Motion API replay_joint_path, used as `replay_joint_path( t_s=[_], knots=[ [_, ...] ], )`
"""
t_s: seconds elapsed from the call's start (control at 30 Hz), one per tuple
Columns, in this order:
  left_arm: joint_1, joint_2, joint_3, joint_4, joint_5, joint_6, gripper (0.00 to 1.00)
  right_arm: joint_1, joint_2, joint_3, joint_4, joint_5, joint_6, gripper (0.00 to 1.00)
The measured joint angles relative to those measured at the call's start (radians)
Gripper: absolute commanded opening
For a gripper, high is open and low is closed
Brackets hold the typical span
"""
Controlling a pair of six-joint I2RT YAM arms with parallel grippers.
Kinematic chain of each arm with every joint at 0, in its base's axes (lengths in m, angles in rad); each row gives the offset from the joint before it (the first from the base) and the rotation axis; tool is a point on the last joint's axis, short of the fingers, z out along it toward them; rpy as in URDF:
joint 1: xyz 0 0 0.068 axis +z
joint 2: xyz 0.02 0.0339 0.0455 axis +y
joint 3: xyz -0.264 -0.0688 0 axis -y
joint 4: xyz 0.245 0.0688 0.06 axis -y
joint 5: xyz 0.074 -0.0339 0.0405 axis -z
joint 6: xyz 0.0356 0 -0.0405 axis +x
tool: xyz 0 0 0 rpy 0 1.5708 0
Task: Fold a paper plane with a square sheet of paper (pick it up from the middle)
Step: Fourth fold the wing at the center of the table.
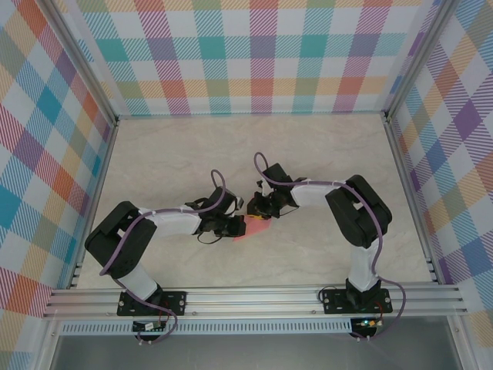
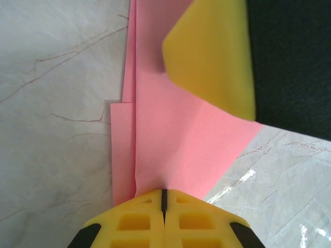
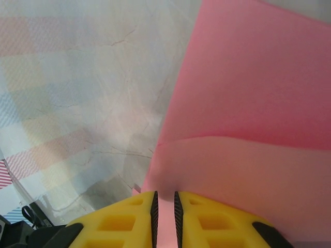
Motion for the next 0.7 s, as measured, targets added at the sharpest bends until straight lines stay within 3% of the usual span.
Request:
replay_joint_path(
  t_s=[0.2, 0.7],
  knots=[
    [0.0, 0.002, 0.001, 0.0, 0.0, 0.0, 0.0, 0.004, -0.062, -0.076, 0.057, -0.016, 0.01, 0.12],
    [0.0, 0.003, 0.002, -0.002, -0.003, 0.0, 0.0, 0.044, -0.01, -0.084, 0.127, -0.013, 0.029, 0.09]
  ],
)
